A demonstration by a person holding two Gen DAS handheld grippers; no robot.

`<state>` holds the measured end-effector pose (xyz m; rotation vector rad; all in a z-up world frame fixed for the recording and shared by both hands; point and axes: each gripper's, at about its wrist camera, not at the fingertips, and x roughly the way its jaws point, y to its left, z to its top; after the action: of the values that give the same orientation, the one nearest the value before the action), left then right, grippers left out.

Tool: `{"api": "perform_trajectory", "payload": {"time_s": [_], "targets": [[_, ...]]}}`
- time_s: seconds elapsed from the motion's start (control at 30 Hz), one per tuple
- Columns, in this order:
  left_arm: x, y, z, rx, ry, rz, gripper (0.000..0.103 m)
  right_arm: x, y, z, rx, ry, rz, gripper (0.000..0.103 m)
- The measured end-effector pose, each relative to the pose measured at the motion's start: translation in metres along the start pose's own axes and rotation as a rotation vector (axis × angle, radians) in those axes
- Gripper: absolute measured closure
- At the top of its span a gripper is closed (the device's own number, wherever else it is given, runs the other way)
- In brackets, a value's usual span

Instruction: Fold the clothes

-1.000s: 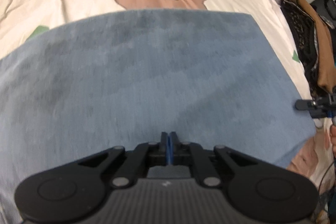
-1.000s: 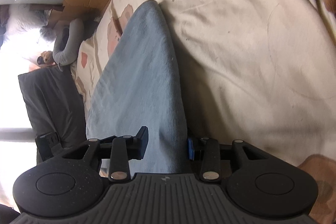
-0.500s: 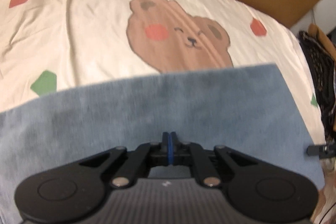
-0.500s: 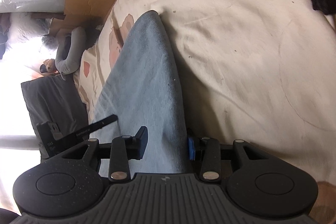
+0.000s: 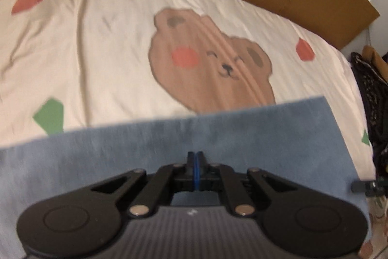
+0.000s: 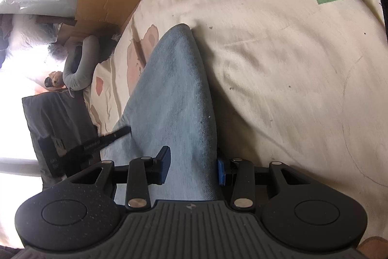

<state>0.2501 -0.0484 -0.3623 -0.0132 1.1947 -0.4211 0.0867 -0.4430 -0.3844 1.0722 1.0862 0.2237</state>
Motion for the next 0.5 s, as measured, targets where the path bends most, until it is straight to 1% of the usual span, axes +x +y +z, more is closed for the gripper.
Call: {"api": "perform_trajectory", "payload": {"time_s": [0.3,0.4,0.5], "targets": [[-0.013,-0.007,-0.047,0.003,0.074,-0.041,0.101,0.006,0.002,0.003,-0.016,-0.012,-0.025,0.063],[-0.019,-0.006,-0.058,-0.003,0.088,-0.046,0.101,0.008,0.002,0.001,-0.021,-0.009,-0.029,0.064],[-0.025,-0.007,-0.068,0.002,0.098,-0.035,0.101,0.010,0.004,-0.001,-0.025,-0.002,-0.033,0.064]]}}
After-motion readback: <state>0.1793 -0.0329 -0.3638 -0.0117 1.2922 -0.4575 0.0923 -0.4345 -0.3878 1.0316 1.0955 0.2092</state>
